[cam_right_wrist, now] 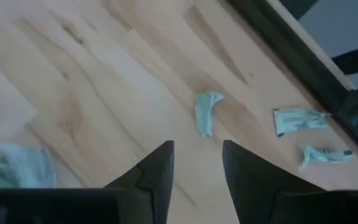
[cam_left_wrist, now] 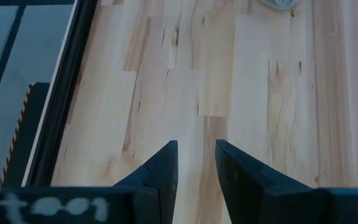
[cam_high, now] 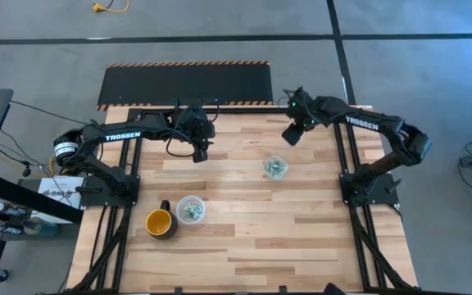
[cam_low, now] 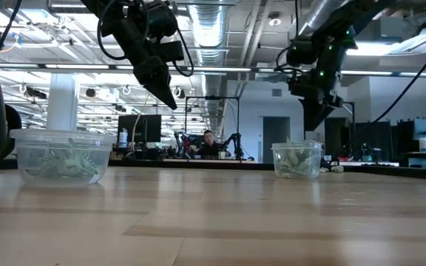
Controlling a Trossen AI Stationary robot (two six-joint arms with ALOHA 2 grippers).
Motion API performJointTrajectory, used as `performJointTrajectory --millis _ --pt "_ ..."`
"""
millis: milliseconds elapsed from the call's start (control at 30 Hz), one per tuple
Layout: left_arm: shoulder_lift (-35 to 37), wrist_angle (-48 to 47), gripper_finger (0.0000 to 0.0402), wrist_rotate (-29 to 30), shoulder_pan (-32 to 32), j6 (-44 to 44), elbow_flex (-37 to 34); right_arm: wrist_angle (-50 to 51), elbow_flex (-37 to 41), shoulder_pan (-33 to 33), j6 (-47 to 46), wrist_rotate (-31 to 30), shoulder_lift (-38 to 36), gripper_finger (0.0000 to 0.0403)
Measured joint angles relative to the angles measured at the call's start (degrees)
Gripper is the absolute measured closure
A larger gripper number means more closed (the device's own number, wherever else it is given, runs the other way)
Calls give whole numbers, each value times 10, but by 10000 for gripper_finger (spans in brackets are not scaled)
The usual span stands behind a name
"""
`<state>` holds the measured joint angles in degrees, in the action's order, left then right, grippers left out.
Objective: Pick and place Stevia / Truvia into bins
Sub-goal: Put the white stevia packet into the square transparent container
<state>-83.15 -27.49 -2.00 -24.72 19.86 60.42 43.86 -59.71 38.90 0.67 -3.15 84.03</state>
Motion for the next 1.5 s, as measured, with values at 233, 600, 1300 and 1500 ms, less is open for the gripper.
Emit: performJointTrajectory --millis 233,600,1300,1500 --pt "0 0 304 0 0 -1 0 -20 0 45 32 36 58 241" --pt "0 0 304 0 0 1 0 -60 0 74 65 47 165 201" --pt "0 0 304 0 0 0 0 -91 0 69 73 31 185 283" --pt "0 0 304 1 0 3 0 -92 0 69 74 31 185 317"
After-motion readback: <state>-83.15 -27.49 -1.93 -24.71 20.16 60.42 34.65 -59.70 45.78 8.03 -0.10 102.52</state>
